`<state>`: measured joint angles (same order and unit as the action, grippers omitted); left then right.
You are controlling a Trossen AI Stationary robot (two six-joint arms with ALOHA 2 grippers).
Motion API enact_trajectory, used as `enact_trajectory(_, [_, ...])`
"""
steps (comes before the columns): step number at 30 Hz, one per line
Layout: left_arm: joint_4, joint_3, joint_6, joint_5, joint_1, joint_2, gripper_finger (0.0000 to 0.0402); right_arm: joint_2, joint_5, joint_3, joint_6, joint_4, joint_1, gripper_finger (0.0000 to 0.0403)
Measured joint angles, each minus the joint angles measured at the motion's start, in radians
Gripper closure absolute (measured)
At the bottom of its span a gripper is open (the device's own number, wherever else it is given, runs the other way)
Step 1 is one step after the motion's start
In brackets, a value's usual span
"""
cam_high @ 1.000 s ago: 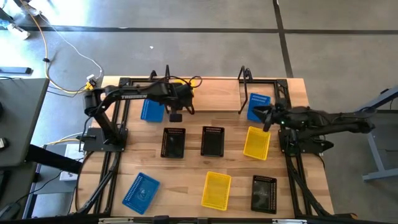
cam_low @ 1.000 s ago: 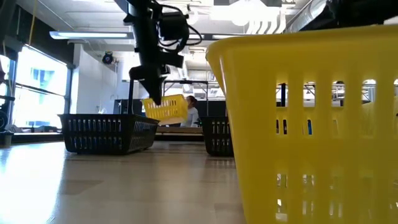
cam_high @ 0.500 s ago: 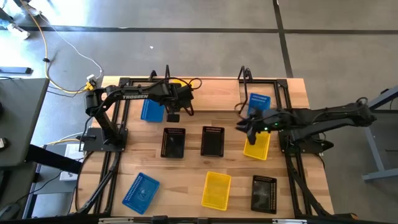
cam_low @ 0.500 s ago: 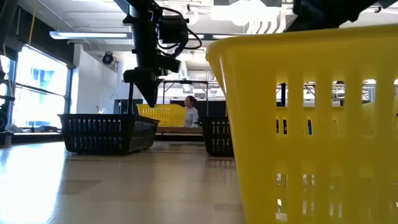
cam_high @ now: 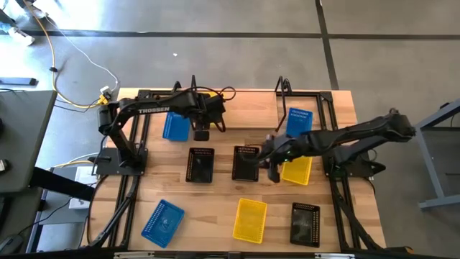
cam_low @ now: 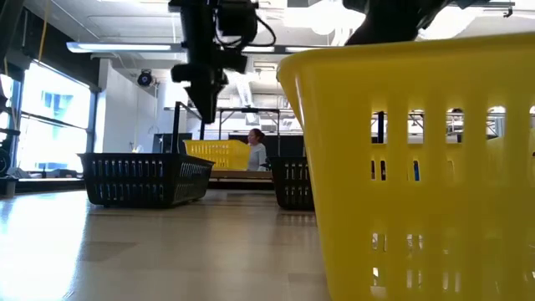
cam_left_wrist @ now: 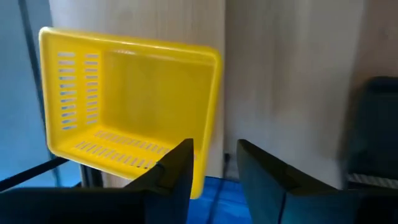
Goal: Stack baskets on shelf by color
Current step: Put the top right black basket on the shelf
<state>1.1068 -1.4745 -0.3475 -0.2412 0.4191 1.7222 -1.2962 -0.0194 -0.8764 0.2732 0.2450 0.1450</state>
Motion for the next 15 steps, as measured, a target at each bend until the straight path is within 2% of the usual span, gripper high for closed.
enact_trajectory(5, [0.062,-0.063,0.026,0.030,-0.032,-0.031,0.0289,-0.119,0.000,-0.061,-0.031,0.009,0.040,0.0306])
enact_trajectory(15, [0.102,-0.068,0.119,0.029,-0.099,-0.207,0.0291,-0.317,0.011,-0.116,-0.003,0.039,0.079,0.0306])
